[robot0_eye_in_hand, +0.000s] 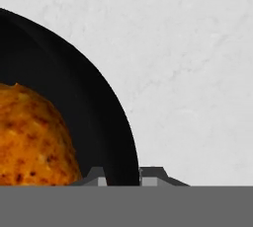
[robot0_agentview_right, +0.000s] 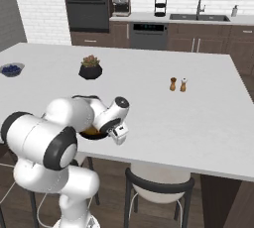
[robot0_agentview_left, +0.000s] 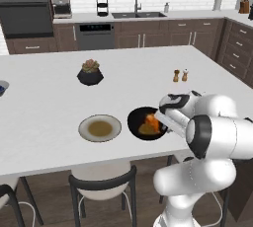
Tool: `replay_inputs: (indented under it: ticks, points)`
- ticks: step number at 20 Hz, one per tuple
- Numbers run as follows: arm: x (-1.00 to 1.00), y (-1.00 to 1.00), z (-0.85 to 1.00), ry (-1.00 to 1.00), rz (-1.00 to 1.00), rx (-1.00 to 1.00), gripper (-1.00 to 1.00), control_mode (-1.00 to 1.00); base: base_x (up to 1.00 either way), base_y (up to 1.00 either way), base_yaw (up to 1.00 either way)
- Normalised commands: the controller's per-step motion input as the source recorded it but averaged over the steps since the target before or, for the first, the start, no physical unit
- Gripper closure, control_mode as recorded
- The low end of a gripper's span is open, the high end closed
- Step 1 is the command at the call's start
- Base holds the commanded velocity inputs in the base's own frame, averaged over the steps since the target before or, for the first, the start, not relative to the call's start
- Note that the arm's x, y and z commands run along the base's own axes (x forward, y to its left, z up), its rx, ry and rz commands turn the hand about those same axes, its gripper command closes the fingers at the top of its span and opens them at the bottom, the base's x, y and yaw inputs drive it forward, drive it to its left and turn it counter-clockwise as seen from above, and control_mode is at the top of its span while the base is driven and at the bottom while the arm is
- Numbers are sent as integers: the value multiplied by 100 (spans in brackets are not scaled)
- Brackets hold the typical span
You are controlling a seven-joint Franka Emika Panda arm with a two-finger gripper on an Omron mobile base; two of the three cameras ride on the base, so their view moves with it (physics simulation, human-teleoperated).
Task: Pick the chicken drumstick and avocado from their plates and place them in the bowl. Then put the bowl in the fridge.
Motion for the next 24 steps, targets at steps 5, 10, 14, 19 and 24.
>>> replay_inputs:
  ticks: [5, 10, 14, 19, 24]
  points:
    - [0, 9, 93, 1, -34, 6, 100, -100, 0, 0, 0]
    - [-13, 2, 93, 18, -33, 6, 100, -100, 0, 0, 0]
    - [-29, 0, 100, 26, -31, 2, 100, -100, 0, 0, 0]
    - [-61, 17, 86, 11, -35, 3, 100, -100, 0, 0, 0]
    - [-95, 30, 65, -7, -43, 12, 100, -100, 0, 0, 0]
